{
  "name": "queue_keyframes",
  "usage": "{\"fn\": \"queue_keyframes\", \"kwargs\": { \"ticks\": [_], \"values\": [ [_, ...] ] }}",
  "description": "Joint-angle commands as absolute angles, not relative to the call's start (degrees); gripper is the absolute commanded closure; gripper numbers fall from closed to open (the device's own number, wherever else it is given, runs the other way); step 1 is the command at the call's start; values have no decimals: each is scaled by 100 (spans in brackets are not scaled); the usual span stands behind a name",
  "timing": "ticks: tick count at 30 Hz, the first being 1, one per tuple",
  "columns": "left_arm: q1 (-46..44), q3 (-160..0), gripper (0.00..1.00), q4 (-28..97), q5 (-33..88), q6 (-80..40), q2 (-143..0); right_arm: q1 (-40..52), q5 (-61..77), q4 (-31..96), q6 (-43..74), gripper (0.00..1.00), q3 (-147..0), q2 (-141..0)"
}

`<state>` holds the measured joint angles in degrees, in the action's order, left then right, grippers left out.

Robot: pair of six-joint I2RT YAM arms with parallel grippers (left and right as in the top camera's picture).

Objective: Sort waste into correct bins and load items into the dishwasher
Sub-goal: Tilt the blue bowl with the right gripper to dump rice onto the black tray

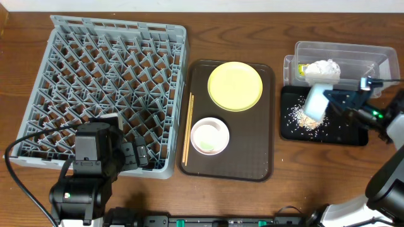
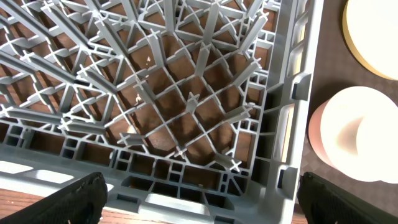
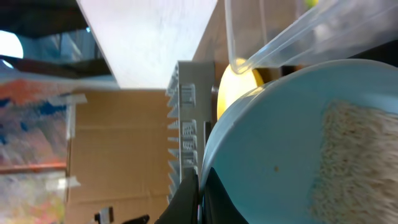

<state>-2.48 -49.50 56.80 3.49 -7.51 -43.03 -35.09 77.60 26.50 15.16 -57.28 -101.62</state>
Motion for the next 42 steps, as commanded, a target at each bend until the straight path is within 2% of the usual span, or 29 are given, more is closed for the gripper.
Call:
{"fn": "queue_keyframes", "kwargs": {
  "ticks": [1,15,30,42],
  "values": [
    [-270,-5059,2,5695,340,-779,-4309,-3745,8132,2652,1734,99,-5837,-10202],
    [-270,-5059,2,5697,340,-779,-4309,-4436,8348,2657,2257,99,-5837,-10202],
    [-270,-5059,2,5697,340,-779,-4309,-4418,8930,2655,4077,99,-5837,-10202],
    [-270,-5059,2,5695,340,-779,-4309,-4429,8927,2281,4838,99,-5837,-10202]
  ]
}}
